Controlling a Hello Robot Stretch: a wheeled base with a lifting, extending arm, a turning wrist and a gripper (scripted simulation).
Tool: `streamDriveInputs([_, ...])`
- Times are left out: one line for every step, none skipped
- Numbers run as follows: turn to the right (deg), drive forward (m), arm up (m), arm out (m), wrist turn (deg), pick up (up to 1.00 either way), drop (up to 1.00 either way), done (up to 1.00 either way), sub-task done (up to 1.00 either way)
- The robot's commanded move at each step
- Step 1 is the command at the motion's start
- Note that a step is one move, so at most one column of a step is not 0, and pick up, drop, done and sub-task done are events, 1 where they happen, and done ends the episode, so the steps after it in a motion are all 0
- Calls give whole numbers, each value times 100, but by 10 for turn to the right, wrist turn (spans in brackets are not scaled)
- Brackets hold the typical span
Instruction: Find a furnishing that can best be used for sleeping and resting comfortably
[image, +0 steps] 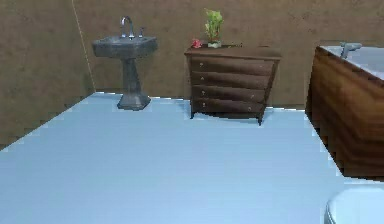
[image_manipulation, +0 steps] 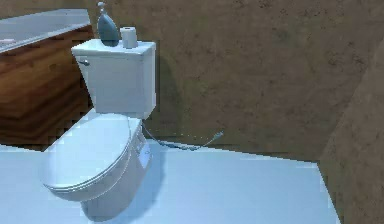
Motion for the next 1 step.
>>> streamDriveInputs([-180, 0, 0, 0, 0, 0, 0, 0, 0])
